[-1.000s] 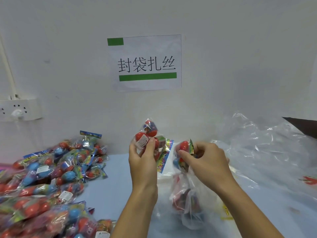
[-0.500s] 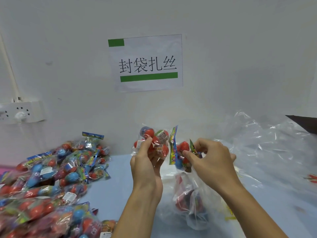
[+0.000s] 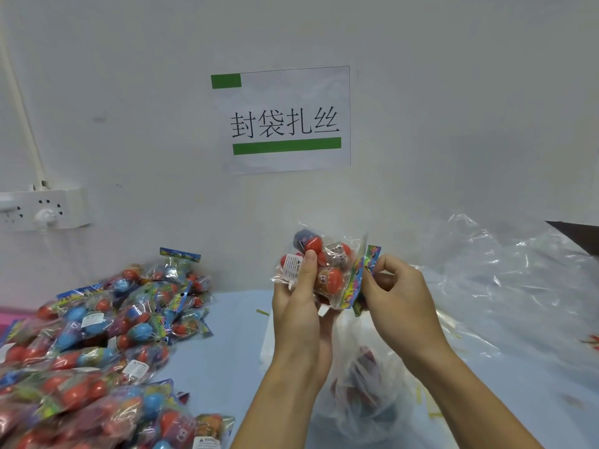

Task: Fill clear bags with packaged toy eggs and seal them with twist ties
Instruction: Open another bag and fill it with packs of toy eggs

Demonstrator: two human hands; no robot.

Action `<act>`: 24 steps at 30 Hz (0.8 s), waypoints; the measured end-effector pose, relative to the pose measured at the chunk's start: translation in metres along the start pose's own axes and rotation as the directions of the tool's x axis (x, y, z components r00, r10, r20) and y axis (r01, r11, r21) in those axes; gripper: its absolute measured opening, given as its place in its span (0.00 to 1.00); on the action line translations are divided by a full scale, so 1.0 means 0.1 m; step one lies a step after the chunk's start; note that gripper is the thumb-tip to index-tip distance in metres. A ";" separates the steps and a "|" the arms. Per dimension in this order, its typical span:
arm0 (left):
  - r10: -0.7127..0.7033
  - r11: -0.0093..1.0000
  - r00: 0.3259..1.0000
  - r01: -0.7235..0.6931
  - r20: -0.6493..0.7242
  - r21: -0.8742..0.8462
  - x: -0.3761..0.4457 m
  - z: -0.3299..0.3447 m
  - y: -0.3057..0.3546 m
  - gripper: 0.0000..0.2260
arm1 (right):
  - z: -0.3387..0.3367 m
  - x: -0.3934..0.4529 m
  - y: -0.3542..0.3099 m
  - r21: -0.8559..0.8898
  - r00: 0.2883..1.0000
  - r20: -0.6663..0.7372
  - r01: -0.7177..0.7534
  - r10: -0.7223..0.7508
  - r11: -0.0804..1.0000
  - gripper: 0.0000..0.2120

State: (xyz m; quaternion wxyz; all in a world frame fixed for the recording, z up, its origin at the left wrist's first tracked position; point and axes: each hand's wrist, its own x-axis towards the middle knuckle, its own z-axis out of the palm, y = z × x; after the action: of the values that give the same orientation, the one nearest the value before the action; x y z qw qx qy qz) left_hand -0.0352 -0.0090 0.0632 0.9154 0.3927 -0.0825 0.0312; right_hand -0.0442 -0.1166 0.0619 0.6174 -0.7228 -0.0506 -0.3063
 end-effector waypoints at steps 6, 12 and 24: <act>0.147 0.986 0.989 -0.149 0.036 0.069 0.02 -0.01 -0.03 0.08 | 0.03 -0.03 -0.06 0.136 0.978 0.183 -0.130 0.105 0.982 0.24; 0.127 0.937 0.984 -0.159 0.123 0.310 0.02 -0.06 -0.05 0.08 | -0.03 0.01 0.01 0.147 0.997 0.036 -0.075 0.070 0.986 0.08; -0.023 0.860 0.975 -0.094 0.221 0.501 0.01 -0.17 0.18 0.35 | -0.06 0.05 0.01 -0.036 0.984 -0.175 0.023 -0.029 0.999 0.07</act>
State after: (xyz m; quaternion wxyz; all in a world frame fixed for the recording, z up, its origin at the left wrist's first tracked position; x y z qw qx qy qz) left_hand -0.0346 0.0154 0.0649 0.7639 0.6194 -0.1792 0.0253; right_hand -0.0420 -0.1238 0.0635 0.6030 -0.7027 -0.0005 -0.3776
